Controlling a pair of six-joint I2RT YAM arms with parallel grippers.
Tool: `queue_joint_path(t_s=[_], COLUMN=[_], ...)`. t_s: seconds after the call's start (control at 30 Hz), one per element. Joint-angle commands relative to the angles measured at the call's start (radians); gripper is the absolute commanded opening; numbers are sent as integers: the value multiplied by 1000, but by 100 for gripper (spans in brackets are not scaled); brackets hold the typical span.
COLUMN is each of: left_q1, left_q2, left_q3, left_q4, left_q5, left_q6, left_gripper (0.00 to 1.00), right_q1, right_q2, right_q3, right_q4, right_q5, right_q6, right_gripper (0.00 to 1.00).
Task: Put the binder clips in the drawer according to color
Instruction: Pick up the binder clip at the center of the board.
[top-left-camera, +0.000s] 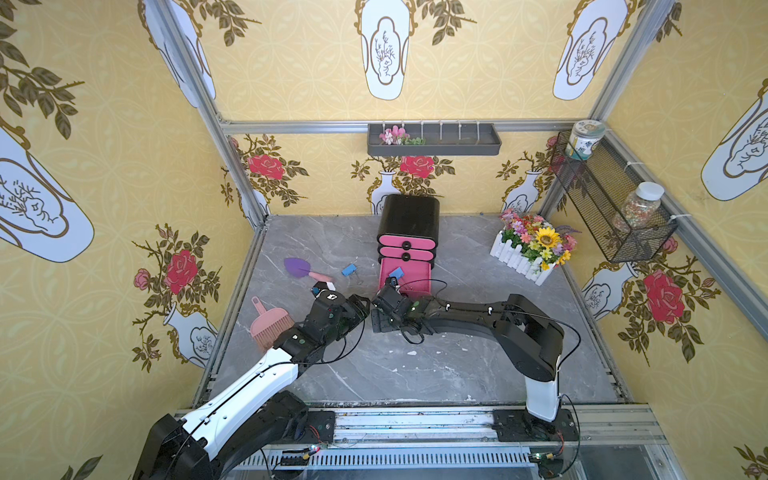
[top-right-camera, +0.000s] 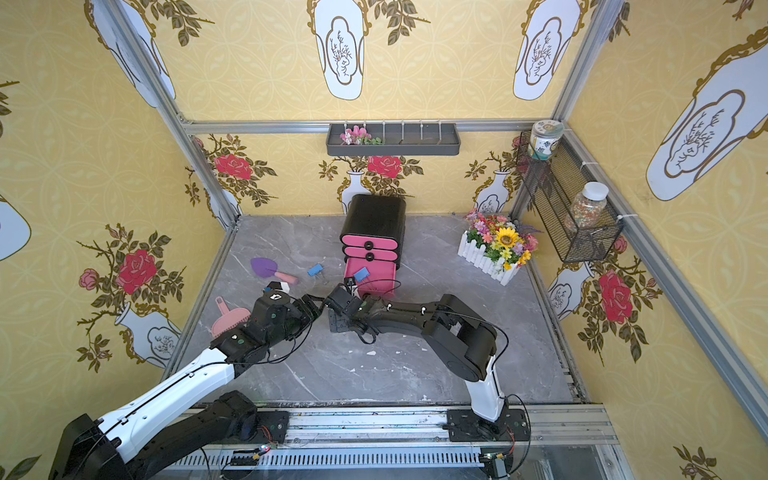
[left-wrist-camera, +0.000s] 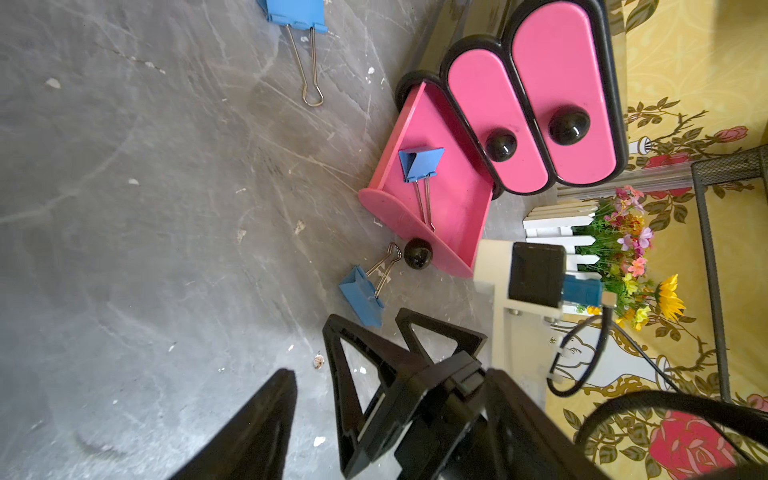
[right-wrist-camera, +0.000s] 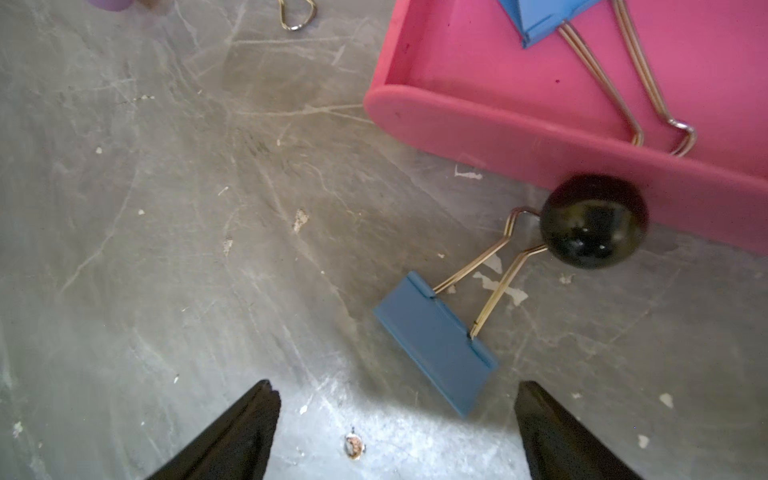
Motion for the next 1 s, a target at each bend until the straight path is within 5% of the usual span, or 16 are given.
queue_joint_path(t_s=[0.0, 0.97], left_q1=[-1, 1], left_q2=[-3, -3], left_q3=[-10, -18], left_q4=[-10, -12], left_q5=[-10, -8], left_q6=[10, 10], left_gripper=[77, 77], right_q1=[-9, -36], right_q2=[15, 136], right_q3=[13, 153], right_q4=[-12, 31], right_q5=[13, -75], right_q6=[20, -83], right_gripper=[94, 97])
